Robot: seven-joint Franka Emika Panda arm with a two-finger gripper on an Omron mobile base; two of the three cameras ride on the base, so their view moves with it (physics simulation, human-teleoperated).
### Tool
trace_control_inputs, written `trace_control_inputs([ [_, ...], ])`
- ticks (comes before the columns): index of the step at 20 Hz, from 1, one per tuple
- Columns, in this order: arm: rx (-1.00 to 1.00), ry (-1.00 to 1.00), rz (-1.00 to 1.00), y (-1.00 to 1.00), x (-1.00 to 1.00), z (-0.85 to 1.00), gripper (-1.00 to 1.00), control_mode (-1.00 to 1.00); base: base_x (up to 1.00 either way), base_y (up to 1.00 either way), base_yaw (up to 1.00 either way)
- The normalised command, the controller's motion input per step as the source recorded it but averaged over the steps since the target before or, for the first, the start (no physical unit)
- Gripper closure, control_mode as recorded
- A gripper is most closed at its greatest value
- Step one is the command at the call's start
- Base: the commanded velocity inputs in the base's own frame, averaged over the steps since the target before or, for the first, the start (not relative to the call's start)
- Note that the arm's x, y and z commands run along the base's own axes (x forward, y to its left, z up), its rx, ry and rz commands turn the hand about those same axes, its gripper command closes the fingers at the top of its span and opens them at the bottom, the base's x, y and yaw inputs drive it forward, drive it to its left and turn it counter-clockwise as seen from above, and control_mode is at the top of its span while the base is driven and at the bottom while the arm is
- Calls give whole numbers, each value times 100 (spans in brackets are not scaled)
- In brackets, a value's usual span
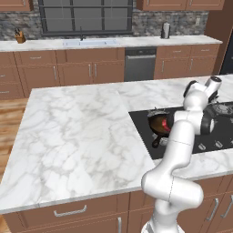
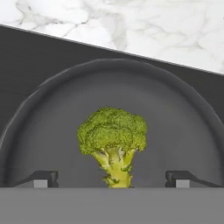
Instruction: Place both pans onto different burners. Then place the broccoli and the steak on different pans.
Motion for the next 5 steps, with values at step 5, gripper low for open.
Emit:
trace_control_inputs([
  [5, 0, 0, 0, 26, -36, 5, -100, -100, 0, 0, 0],
])
